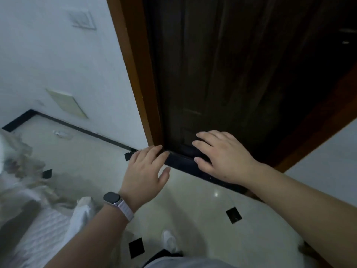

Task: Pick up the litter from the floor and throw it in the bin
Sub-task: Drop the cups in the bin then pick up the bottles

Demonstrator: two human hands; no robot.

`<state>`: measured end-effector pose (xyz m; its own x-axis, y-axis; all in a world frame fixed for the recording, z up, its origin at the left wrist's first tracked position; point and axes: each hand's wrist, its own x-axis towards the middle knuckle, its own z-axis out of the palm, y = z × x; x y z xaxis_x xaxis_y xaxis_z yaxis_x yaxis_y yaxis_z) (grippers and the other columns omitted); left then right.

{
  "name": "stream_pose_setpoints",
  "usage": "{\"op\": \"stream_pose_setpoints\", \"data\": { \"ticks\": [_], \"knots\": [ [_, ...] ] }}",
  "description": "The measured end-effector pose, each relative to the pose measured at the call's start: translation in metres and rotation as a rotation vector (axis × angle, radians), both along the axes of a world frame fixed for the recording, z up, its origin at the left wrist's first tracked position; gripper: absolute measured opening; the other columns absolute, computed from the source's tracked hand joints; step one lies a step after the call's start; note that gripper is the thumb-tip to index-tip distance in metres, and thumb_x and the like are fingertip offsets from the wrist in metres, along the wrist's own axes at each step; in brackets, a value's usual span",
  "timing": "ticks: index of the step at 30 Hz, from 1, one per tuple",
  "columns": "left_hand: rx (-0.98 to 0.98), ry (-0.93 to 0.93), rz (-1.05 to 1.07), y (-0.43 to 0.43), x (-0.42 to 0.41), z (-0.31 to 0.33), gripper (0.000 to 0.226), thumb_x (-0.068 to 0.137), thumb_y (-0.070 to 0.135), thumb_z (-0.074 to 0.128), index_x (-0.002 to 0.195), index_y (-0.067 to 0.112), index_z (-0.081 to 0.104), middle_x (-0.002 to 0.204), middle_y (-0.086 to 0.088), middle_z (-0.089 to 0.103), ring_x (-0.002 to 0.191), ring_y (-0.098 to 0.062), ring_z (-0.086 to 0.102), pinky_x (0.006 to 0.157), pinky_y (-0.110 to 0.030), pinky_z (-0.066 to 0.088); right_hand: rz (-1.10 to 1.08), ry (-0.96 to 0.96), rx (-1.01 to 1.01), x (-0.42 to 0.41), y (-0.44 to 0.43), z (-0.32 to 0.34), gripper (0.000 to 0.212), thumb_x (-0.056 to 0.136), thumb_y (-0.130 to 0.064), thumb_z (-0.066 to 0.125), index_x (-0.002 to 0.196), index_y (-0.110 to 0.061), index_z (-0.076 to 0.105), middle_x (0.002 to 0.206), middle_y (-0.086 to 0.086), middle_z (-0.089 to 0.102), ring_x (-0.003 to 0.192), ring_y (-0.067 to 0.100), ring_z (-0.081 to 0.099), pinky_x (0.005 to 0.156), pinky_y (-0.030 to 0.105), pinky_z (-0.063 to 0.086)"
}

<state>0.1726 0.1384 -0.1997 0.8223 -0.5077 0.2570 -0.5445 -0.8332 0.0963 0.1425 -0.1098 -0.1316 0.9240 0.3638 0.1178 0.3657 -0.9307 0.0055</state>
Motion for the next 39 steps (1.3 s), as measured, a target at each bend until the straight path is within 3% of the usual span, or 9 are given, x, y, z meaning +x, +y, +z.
{"op": "stream_pose_setpoints", "data": {
  "ticks": [7,11,15,20,26,39],
  "knots": [
    [-0.023,-0.057,0.086,0.03,0.113,0.016,0.044,0.096,0.044,0.043,0.132,0.023,0.058,0.137,-0.003,0.057,0.128,-0.024,0.048,0.108,-0.041,0.034,0.098,-0.065,0.073,0.128,0.037,0.02,0.052,0.094,-0.05,0.038,0.13,-0.02,0.059,0.136,0.004,0.057,0.124,0.023,0.053,0.102,0.042,0.043],
    [-0.068,-0.05,0.155,0.047,0.15,0.015,0.043,0.094,0.044,0.045,0.129,0.023,0.057,0.134,-0.004,0.06,0.125,-0.028,0.054,0.104,-0.047,0.042,0.145,-0.085,0.131,0.181,0.055,0.016,0.051,0.094,-0.049,0.04,0.129,-0.019,0.061,0.133,0.004,0.059,0.123,0.024,0.054,0.102,0.044,0.044],
    [-0.088,-0.065,0.249,0.063,0.191,0.002,0.044,0.091,0.043,0.047,0.125,0.019,0.061,0.128,-0.007,0.064,0.118,-0.031,0.059,0.096,-0.047,0.049,0.267,-0.066,0.15,0.252,0.07,-0.006,0.049,0.093,-0.048,0.041,0.126,-0.018,0.063,0.131,0.004,0.06,0.12,0.024,0.055,0.1,0.044,0.046],
    [-0.053,-0.063,0.41,0.084,0.237,-0.005,0.042,0.088,0.04,0.054,0.122,0.018,0.063,0.127,-0.006,0.063,0.116,-0.029,0.058,0.096,-0.042,0.045,0.479,-0.125,0.206,0.347,0.103,-0.029,0.047,0.09,-0.046,0.044,0.119,-0.016,0.065,0.124,0.005,0.062,0.11,0.024,0.058,0.091,0.039,0.049],
    [0.039,-0.156,0.665,0.106,0.279,0.029,0.042,0.088,0.041,0.054,0.12,0.018,0.065,0.126,-0.006,0.064,0.114,-0.029,0.057,0.095,-0.042,0.045,0.727,-0.138,0.318,0.452,0.151,-0.031,0.046,0.088,-0.045,0.046,0.112,-0.012,0.067,0.119,0.012,0.065,0.104,0.031,0.062,0.086,0.042,0.052],
    [0.034,-0.11,0.984,0.186,0.296,0.018,0.041,0.091,0.041,0.05,0.119,0.016,0.067,0.128,-0.007,0.063,0.115,-0.031,0.058,0.097,-0.045,0.044,0.948,-0.034,0.272,0.537,0.274,-0.041,0.048,0.09,-0.047,0.042,0.117,-0.013,0.065,0.126,0.01,0.062,0.11,0.03,0.059,0.087,0.041,0.049]
  ]
}}
